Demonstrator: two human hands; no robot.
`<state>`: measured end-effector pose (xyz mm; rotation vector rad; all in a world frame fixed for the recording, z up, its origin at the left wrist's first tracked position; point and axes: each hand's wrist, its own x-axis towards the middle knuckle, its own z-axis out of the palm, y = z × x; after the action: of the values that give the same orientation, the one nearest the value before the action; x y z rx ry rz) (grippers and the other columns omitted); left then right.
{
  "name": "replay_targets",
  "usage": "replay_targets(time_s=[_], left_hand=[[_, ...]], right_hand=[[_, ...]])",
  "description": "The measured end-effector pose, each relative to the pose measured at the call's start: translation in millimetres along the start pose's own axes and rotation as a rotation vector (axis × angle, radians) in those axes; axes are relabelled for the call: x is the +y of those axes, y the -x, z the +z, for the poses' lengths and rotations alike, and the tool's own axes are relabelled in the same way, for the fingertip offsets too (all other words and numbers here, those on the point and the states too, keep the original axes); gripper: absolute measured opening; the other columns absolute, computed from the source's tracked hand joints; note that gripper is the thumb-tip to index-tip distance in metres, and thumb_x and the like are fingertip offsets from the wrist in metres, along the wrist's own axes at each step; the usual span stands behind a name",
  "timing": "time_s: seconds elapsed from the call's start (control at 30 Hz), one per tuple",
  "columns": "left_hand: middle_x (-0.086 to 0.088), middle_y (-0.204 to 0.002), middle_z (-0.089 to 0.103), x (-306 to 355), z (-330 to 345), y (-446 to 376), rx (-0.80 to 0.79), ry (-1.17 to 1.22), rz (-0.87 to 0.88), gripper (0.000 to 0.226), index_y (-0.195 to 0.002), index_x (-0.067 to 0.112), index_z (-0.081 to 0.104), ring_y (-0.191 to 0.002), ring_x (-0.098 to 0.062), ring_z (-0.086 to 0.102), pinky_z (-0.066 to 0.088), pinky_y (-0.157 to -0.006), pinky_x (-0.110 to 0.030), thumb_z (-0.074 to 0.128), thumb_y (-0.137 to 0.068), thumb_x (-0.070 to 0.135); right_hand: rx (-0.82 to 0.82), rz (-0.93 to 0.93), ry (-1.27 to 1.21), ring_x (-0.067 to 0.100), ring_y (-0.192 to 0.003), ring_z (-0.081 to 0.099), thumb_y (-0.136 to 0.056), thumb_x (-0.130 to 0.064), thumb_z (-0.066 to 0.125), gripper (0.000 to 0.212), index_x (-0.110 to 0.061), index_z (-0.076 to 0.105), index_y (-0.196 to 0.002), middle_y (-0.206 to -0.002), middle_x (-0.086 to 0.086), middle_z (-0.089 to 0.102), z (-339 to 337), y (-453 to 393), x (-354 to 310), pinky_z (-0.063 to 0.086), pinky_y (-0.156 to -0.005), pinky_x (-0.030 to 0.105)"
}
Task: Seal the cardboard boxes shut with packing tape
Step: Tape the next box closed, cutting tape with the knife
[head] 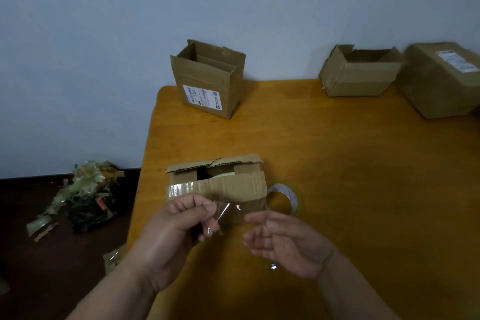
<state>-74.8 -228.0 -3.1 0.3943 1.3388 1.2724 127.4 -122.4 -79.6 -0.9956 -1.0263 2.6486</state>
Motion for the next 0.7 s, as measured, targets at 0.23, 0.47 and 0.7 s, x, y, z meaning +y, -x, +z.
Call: replay_targets(time_s=[0.23,0.47,0.7], left_hand=[[-0.011,-0.062,0.060,16,-21,9,0.148,-0.095,0.095,0.009,-0.076,0.007,0.062,-0.055,-0.014,0.051,0.038,-0.059,-0.030,0.063,-0.080,0.015],[-0.006,-0.073,0.072,12,-29,8,0.477,-0.290,0.286,0.018,-0.073,0.008,0.072,-0.060,-0.002,0.058,0.042,-0.066,-0.030,0.067,-0.089,0.013],[0.003,-0.072,0.072,29,-32,-9,0.611,-0.310,0.309,0.026,-0.061,0.019,0.073,-0.075,-0.012,0.060,0.050,-0.076,-0.036,0.071,-0.087,0.019]], right_hand=[[0.021,-0.217,0.037,0.019,-0.073,0.060,-0.072,-0.020,0.078,0.012,-0.013,0.070,-0.075,-0.074,0.008,0.061,22,0,-21,0.047,-0.073,0.033],[0.315,-0.311,0.363,0.015,-0.070,0.055,-0.081,-0.023,0.069,0.016,-0.022,0.063,-0.065,-0.068,0.002,0.060,51,-6,-35,0.043,-0.068,0.029],[0.599,-0.459,0.774,0.010,-0.062,0.045,-0.093,-0.037,0.061,0.032,-0.011,0.067,-0.076,-0.065,0.000,0.052,83,-9,-61,0.037,-0.059,0.029]])
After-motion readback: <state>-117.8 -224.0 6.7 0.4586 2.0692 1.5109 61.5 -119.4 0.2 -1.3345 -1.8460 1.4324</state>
